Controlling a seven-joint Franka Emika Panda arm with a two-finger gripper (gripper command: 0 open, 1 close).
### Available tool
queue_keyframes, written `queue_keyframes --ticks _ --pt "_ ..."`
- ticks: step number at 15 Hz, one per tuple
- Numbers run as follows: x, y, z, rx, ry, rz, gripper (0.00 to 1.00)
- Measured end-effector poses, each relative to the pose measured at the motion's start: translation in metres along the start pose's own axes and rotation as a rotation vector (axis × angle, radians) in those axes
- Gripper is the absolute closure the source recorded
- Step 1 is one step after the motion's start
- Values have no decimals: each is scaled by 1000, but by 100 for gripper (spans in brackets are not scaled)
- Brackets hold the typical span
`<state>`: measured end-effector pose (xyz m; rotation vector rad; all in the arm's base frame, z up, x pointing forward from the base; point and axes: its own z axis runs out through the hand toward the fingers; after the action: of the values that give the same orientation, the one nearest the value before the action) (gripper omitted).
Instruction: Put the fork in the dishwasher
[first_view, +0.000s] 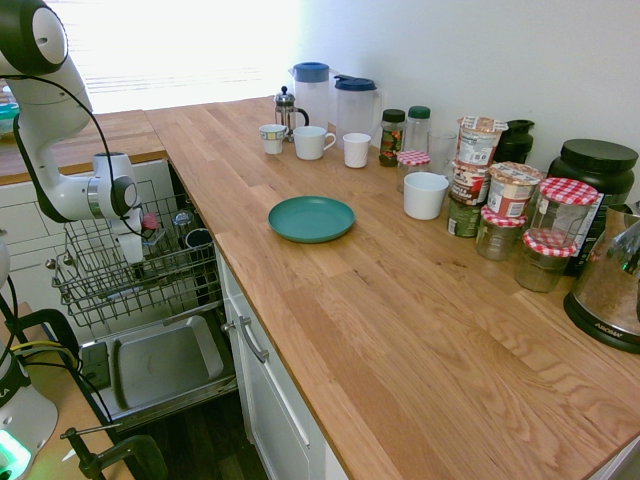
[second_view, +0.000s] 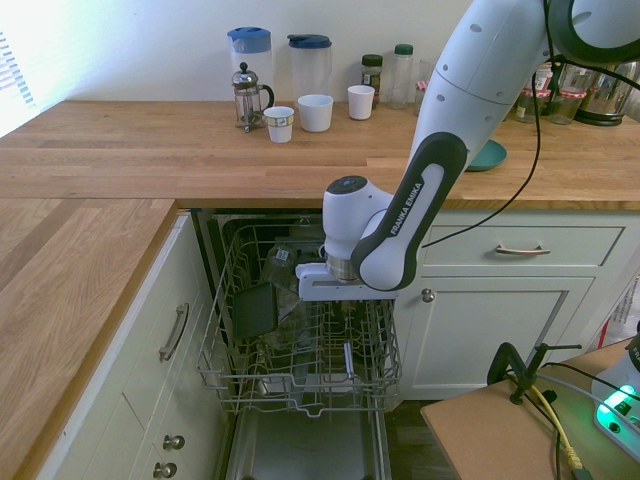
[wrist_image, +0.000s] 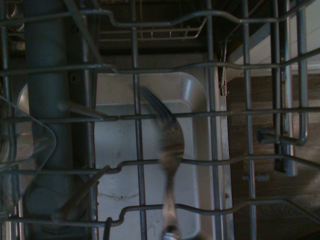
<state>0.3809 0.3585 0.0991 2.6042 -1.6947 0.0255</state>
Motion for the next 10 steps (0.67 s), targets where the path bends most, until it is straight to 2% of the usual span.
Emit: queue_keyframes --ticks 4,10 --pt "7 16 -20 15 17 15 0" --pt "21 53 -111 45 69 46 0"
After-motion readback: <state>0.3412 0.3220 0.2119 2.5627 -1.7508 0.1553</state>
